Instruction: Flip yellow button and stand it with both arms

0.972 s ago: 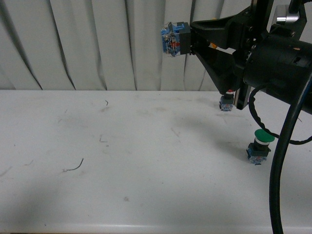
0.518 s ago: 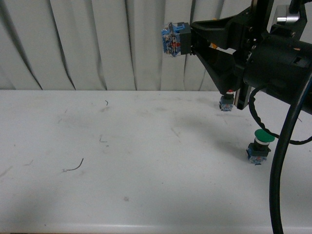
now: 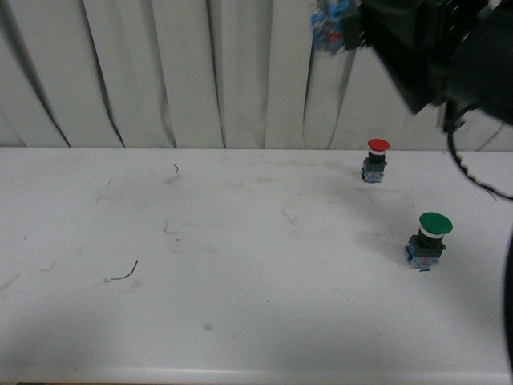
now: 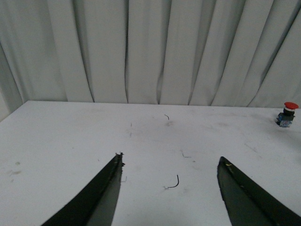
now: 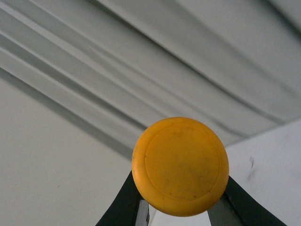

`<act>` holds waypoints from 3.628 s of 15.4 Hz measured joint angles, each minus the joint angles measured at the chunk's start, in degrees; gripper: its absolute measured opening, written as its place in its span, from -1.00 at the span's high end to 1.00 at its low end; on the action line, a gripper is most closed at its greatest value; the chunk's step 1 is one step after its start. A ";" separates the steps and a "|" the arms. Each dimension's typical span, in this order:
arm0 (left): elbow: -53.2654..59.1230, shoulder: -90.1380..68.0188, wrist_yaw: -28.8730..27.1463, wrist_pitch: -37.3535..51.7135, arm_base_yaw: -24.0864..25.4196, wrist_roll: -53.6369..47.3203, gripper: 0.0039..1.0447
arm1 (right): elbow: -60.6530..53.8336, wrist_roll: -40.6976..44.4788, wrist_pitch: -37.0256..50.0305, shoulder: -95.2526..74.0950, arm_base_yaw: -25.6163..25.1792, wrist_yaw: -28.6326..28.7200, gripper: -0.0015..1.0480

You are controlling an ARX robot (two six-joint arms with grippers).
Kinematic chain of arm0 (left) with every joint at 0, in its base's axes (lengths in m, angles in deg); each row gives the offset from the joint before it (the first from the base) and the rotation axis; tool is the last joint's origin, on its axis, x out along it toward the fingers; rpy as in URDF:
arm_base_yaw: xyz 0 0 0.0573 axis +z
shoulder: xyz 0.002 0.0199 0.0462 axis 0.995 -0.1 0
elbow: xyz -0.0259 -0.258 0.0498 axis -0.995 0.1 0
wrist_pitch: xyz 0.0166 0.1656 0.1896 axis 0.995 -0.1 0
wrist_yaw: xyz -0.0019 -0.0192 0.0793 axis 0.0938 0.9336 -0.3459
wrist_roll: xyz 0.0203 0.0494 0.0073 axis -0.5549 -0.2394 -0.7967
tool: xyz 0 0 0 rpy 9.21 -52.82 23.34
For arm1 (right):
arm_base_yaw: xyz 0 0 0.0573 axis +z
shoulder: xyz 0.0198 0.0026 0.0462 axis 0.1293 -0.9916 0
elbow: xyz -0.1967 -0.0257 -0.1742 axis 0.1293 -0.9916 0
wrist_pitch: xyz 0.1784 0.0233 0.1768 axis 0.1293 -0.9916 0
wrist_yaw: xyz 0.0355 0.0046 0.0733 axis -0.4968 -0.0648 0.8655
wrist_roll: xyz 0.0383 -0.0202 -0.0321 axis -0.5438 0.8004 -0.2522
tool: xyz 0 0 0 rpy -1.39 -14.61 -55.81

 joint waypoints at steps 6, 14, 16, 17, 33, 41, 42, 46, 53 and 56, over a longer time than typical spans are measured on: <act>0.00 0.00 0.02 0.02 0.00 -0.04 -0.88 | 7.63 36.74 -29.00 -0.04 -13.31 -11.69 0.47; 0.00 0.00 0.02 0.02 0.00 -0.04 -0.88 | 17.29 47.50 -43.71 -8.87 -15.34 -17.81 0.47; 0.00 0.00 0.02 0.00 0.00 -0.02 -0.88 | 21.05 47.69 -47.78 -11.72 -14.25 -19.26 0.47; 0.00 0.00 0.02 0.02 0.00 -0.04 -0.88 | 22.97 48.37 -49.90 -13.42 -13.38 -20.83 0.47; 0.00 0.00 0.02 0.02 0.00 -0.02 -0.88 | 39.98 55.80 -61.44 -28.98 -7.48 -21.94 0.47; 0.00 0.00 0.02 0.02 0.00 -0.02 -0.88 | 41.55 56.02 -63.43 -30.34 -6.78 -26.14 0.47; 0.00 0.00 0.02 0.02 0.00 -0.02 -0.88 | 41.53 56.02 -63.45 -30.34 -6.75 -26.18 0.47; 0.00 0.00 0.02 0.02 0.00 -0.02 -0.88 | 41.16 56.02 -63.73 -30.38 -6.45 -26.53 0.48; 0.00 0.00 0.02 0.02 0.00 -0.02 -0.88 | 41.18 56.43 -64.26 -30.38 -6.43 -26.97 -0.49; 0.00 0.00 0.02 0.02 0.00 -0.02 -0.88 | 41.24 56.41 -64.26 -30.38 -6.43 -26.95 -0.85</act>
